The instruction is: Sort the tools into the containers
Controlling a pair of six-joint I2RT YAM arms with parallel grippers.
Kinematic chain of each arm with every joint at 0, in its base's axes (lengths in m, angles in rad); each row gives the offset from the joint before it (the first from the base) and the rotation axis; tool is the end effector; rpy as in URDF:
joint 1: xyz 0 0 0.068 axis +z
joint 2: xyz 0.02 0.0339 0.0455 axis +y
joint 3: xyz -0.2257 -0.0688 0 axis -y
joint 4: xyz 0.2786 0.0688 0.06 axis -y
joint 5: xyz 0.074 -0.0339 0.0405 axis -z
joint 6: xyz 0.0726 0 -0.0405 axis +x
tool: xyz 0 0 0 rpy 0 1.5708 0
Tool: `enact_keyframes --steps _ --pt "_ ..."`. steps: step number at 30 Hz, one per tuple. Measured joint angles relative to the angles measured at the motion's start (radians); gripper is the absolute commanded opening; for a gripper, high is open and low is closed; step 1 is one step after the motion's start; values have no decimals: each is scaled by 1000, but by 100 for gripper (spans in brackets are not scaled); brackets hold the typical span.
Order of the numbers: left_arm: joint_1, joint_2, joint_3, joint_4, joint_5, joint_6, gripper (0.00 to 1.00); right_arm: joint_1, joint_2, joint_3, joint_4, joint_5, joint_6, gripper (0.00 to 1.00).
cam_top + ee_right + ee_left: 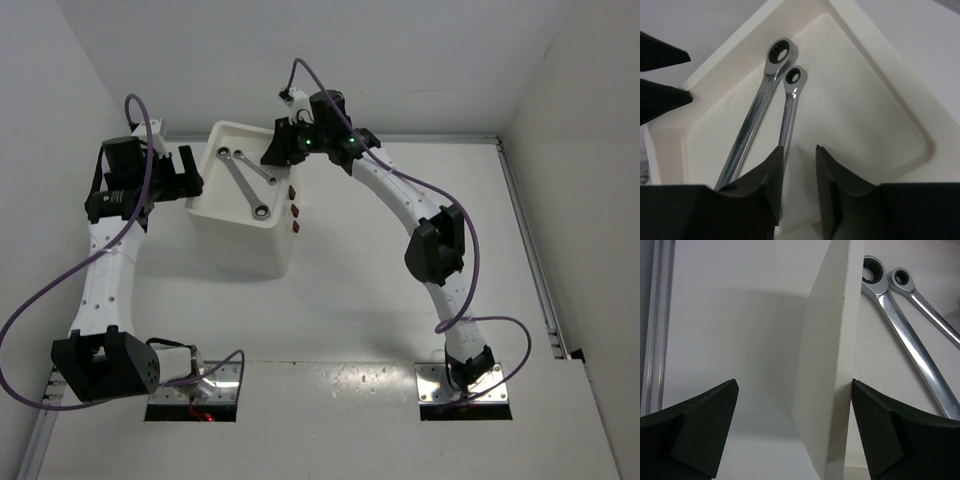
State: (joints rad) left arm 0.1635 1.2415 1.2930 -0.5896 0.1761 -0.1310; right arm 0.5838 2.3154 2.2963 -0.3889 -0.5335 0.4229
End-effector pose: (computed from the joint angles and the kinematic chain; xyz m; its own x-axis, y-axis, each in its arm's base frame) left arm 0.3445 0.0439 0.3268 -0.4998 -0.2128 -0.8396 -0.0778 0.9765 -0.2012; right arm 0.4619 0.3494 0.2800 -0.6565 -0.0102 -0.7542 -0.6521 0.5103 0.5607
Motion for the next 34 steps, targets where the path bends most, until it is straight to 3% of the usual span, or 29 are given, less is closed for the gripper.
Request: enact_keyframes --steps 2,7,16,21,26,31,34 --pt "0 0 0 0 1 0 100 -4 -12 -15 33 -9 -2 58" --pt "1 0 4 -5 12 16 100 -7 -109 -103 40 -17 -21 76" --pt "7 -13 130 -52 50 68 100 -133 -421 -220 -63 25 -127 80" --pt "5 -77 171 -84 129 131 100 -307 -647 -473 -155 113 -206 88" --pt "-47 -110 177 -103 167 161 100 -464 -743 -743 -223 206 -269 90" --pt "-97 -110 67 -108 151 175 100 -585 -857 -1093 -246 283 -327 93" --pt "-98 -111 -21 -109 125 174 100 -615 -967 -1202 -251 309 -347 93"
